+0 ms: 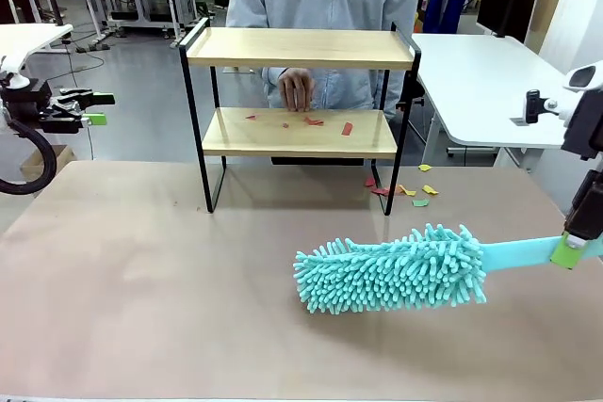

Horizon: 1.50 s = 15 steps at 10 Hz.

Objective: Clean the shelf.
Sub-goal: Clean the specific section of the Shelf indicated by the human with the Duster.

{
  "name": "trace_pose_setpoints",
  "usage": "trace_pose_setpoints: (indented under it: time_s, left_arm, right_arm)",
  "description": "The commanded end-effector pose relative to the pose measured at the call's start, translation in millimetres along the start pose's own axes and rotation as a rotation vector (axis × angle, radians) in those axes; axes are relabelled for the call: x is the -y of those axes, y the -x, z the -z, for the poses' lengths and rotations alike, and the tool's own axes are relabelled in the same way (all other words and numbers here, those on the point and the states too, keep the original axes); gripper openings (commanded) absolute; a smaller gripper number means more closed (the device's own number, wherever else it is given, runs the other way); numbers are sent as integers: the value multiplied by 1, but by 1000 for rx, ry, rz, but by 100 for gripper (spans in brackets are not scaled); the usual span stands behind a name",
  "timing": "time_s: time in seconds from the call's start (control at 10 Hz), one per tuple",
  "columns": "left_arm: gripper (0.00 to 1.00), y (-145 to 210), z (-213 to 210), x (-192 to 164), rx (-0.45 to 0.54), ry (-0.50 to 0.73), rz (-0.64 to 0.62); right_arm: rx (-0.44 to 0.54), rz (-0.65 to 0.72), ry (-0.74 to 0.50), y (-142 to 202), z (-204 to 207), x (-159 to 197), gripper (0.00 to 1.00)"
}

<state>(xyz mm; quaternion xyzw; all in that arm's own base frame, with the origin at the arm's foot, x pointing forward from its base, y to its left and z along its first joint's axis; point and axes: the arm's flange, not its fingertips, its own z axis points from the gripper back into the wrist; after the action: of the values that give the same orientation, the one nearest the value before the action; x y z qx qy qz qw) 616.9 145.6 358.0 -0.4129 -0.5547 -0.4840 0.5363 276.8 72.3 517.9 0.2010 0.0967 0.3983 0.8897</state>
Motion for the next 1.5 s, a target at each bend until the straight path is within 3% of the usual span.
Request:
trace_pose_setpoints:
  time_s: [0.0,0.4,0.7,1.0,1.3,1.4]
  left_arm:
    - [100,-3,0,1,-1,2,3]
    - [100,-3,0,1,-1,2,3]
    - [100,-3,0,1,-1,2,3]
    - [100,-3,0,1,-1,2,3]
    - [100,-3,0,1,-1,2,3]
    - [100,-3,0,1,-1,2,3]
  right_arm:
    - [1,-4,-2,-1,-2,-1,13]
    - [0,0,0,0,0,0,13]
    - [173,-90,-13,-38,6,-33,13]
    - [393,-73,8,-76,21,-63,13]
    - [586,31,65,-126,47,-85,13]
    - [642,91,30,-136,53,-90,13]
